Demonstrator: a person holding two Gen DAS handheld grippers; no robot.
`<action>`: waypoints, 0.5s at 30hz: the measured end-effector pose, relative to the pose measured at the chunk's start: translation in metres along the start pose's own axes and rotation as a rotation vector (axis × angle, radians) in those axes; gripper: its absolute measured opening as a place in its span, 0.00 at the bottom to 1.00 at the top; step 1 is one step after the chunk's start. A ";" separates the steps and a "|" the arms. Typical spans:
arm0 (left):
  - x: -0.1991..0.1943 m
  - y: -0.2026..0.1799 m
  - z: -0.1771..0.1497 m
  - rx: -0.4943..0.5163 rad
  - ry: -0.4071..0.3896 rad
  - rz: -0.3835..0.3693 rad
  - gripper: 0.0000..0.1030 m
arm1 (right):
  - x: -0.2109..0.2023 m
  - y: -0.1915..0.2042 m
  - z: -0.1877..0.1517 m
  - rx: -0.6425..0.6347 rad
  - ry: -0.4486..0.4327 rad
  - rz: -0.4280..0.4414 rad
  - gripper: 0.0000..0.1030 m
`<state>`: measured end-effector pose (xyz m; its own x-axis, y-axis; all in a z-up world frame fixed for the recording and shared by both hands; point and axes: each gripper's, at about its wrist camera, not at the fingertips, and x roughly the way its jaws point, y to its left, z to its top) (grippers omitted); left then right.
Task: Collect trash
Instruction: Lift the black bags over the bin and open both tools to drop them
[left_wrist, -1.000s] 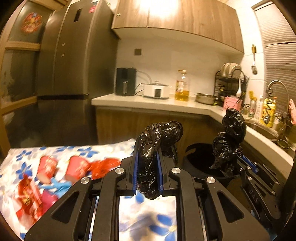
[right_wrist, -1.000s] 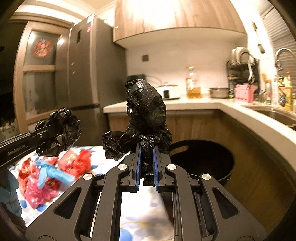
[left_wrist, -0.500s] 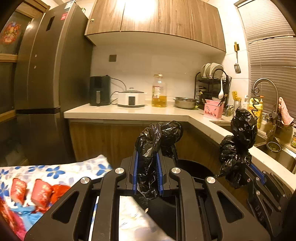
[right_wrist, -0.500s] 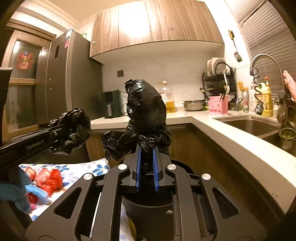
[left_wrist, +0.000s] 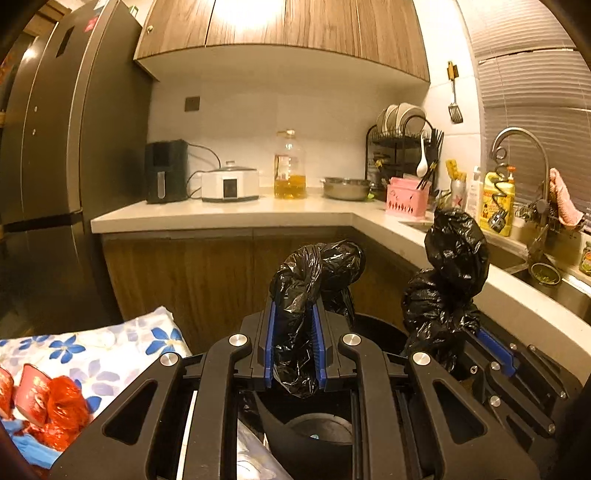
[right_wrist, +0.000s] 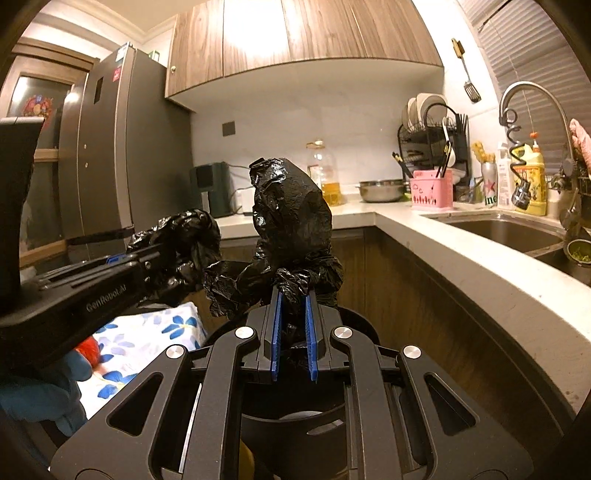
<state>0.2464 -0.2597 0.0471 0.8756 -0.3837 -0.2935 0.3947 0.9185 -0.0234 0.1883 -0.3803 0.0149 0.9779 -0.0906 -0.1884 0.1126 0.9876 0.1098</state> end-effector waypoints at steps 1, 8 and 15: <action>0.005 0.001 -0.003 -0.004 0.009 -0.001 0.17 | 0.003 -0.002 0.000 0.003 0.005 0.000 0.11; 0.028 0.002 -0.011 -0.015 0.047 0.000 0.18 | 0.021 -0.007 -0.007 0.006 0.033 -0.002 0.12; 0.045 0.001 -0.020 -0.012 0.086 -0.009 0.20 | 0.031 -0.010 -0.012 0.012 0.051 -0.004 0.14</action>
<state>0.2805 -0.2746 0.0147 0.8448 -0.3828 -0.3740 0.3985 0.9164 -0.0379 0.2150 -0.3914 -0.0040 0.9673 -0.0871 -0.2383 0.1185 0.9856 0.1206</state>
